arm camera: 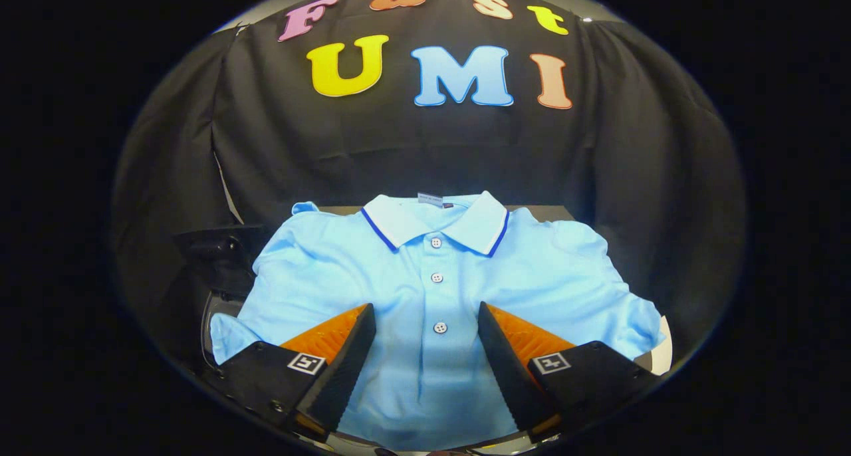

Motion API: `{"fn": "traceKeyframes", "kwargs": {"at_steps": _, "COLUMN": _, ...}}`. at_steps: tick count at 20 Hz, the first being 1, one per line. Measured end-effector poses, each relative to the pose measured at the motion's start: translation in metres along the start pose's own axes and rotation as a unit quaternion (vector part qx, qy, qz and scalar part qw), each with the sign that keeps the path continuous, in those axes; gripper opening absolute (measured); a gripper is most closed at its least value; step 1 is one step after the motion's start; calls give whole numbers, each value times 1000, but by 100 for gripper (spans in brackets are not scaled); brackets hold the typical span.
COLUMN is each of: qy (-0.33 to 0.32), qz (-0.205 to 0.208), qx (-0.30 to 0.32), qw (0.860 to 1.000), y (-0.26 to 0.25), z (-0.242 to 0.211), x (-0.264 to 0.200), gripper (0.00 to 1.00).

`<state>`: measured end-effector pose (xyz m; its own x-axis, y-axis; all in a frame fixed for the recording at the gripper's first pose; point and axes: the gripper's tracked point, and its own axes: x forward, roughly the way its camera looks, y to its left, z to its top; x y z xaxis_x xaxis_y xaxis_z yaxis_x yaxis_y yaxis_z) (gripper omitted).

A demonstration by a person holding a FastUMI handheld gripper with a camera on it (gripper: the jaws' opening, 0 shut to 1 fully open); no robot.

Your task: Put the clothes into the washing machine and then close the washing machine lid.

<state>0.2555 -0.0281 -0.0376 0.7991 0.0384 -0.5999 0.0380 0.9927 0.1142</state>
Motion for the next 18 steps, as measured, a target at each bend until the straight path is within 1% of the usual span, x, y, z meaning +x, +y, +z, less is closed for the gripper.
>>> {"fn": "traceKeyframes", "kwargs": {"at_steps": 2, "qy": -4, "qz": 7, "qx": 1, "qw": 1000, "y": 2, "z": 2, "x": -2, "gripper": 95}}
{"fn": "traceKeyframes", "kwargs": {"at_steps": 4, "qy": -12, "qz": 10, "qx": 11, "qw": 1000, "y": 3, "z": -1, "x": 0, "gripper": 53}}
{"fn": "traceKeyframes", "kwargs": {"at_steps": 5, "qy": -13, "qz": 24, "qx": 3, "qw": 1000, "y": 7, "z": 1, "x": -5, "gripper": 31}}
{"fn": "traceKeyframes", "kwargs": {"at_steps": 6, "qy": -12, "qz": 13, "qx": 2, "qw": 1000, "y": 9, "z": 2, "x": -7, "gripper": 31}}
{"fn": "traceKeyframes", "kwargs": {"at_steps": 7, "qy": -19, "qz": 9, "qx": -6, "qw": 1000, "y": 8, "z": 5, "x": -5, "gripper": 2}}
{"fn": "traceKeyframes", "kwargs": {"at_steps": 10, "qy": -18, "qz": -5, "qx": -28, "qw": 999, "y": 8, "z": 5, "x": -5, "gripper": 2}}
{"fn": "traceKeyframes", "kwargs": {"at_steps": 12, "qy": -32, "qz": -5, "qx": -26, "qw": 999, "y": 9, "z": 10, "x": -9, "gripper": 2}}
{"fn": "traceKeyframes", "kwargs": {"at_steps": 15, "qy": -44, "qz": 9, "qx": -15, "qw": 999, "y": 10, "z": 16, "x": -16, "gripper": 2}}
{"fn": "traceKeyframes", "kwargs": {"at_steps": 18, "qy": -65, "qz": 26, "qx": -2, "qw": 998, "y": 14, "z": 36, "x": -30, "gripper": 1}}
